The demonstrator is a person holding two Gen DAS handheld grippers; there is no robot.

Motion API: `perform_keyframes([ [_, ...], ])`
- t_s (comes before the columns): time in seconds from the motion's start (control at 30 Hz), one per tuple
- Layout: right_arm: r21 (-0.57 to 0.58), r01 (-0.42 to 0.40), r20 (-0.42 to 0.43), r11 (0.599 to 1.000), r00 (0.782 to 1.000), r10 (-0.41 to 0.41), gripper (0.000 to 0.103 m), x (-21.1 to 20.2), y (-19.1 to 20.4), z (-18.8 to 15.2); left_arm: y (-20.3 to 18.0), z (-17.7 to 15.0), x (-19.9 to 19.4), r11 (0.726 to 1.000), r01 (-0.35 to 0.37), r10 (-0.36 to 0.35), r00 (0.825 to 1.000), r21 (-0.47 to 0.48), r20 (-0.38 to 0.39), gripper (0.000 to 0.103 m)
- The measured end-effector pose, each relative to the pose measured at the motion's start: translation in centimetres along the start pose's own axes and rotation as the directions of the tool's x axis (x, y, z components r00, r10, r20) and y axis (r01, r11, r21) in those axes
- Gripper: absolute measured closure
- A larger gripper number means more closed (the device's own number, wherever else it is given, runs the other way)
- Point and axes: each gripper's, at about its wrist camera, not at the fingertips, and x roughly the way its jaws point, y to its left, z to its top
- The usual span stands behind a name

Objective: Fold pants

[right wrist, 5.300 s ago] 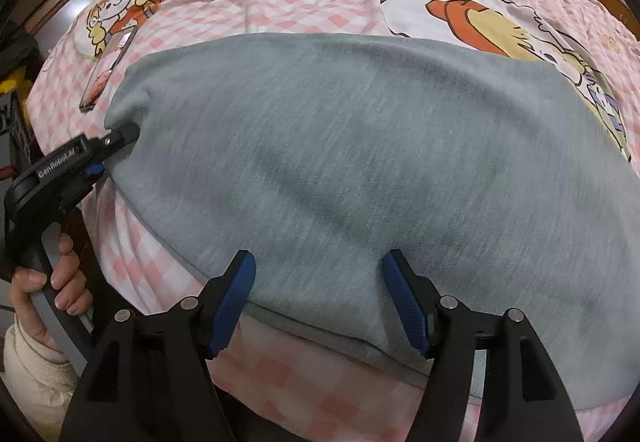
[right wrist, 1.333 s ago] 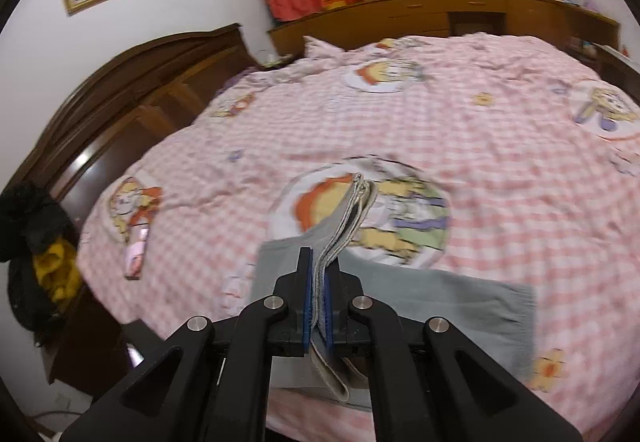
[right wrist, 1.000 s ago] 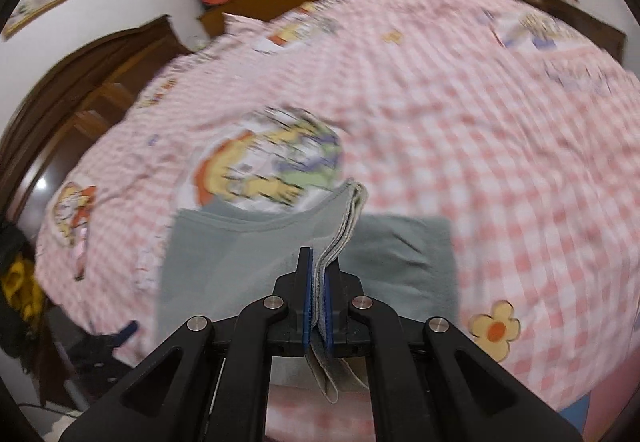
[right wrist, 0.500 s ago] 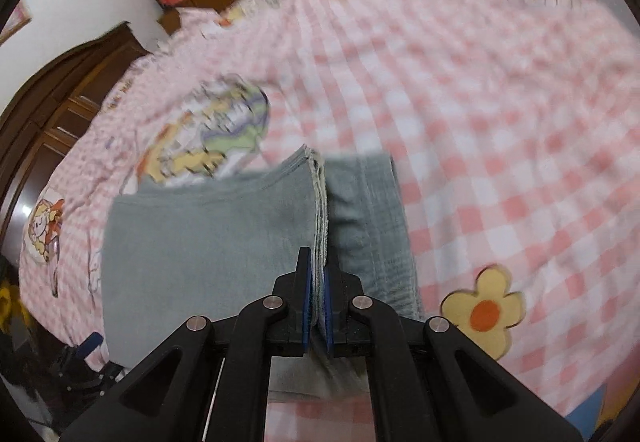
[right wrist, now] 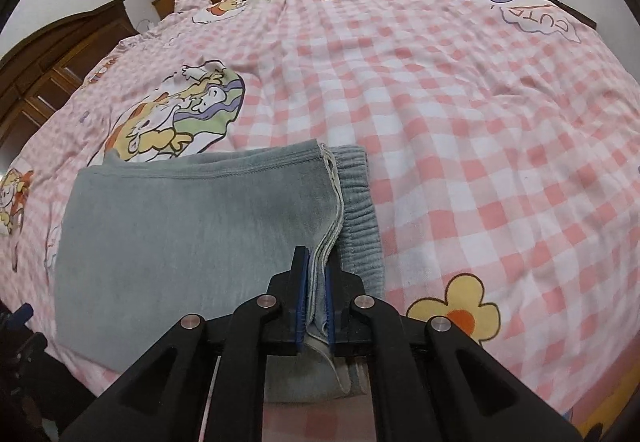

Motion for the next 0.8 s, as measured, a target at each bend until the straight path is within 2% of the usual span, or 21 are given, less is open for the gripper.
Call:
perform_keyframes([
  [0.07, 0.012, -0.002, 0.003, 1.0, 1.0, 0.002, 0.091, -1.1, -0.1, 0.0, 0.3, 0.1, -0.7, 1.0, 0.01, -0.01, 1.0, -0.002, 0.013, 0.022],
  [0.13, 0.006, 0.016, 0.019, 1.0, 1.0, -0.016, 0.078, -2.4, -0.1, 0.0, 0.5, 0.4, -1.5, 1.0, 0.022, -0.022, 0.999, -0.004, 0.029, 0.022],
  [0.2, -0.01, 0.036, 0.047, 0.999, 0.998, -0.035, 0.074, -3.3, 0.5, 0.4, 0.8, 0.8, -2.2, 1.0, 0.03, -0.03, 0.998, -0.004, 0.047, 0.022],
  [0.33, -0.064, 0.01, 0.077, 0.998, 0.997, -0.005, 0.074, -5.6, 1.7, -0.1, 0.7, 2.5, -2.3, 0.999, 0.053, -0.052, 0.996, -0.004, 0.069, 0.022],
  [0.47, -0.138, -0.021, 0.036, 0.99, 0.999, 0.027, 0.074, -5.4, 3.4, -1.7, -0.1, 3.9, -0.9, 0.996, 0.092, -0.09, 0.992, -0.021, 0.09, 0.022],
  [0.57, -0.137, -0.032, -0.017, 0.99, 0.999, 0.03, 0.074, -3.7, 3.6, -3.0, -1.1, 4.7, 0.3, 0.993, 0.117, -0.115, 0.988, -0.015, 0.1, 0.023],
  [0.67, -0.101, -0.027, -0.067, 0.995, 0.998, 0.021, 0.074, -1.5, 2.9, -4.1, -2.1, 5.3, 2.2, 0.99, 0.141, -0.14, 0.987, -0.006, 0.073, 0.024],
  [0.8, -0.077, -0.037, -0.035, 0.996, 0.999, 0.035, 0.074, -1.0, 2.6, -4.9, -2.3, 5.4, 5.5, 0.994, 0.106, -0.106, 0.994, -0.02, 0.002, 0.023],
])
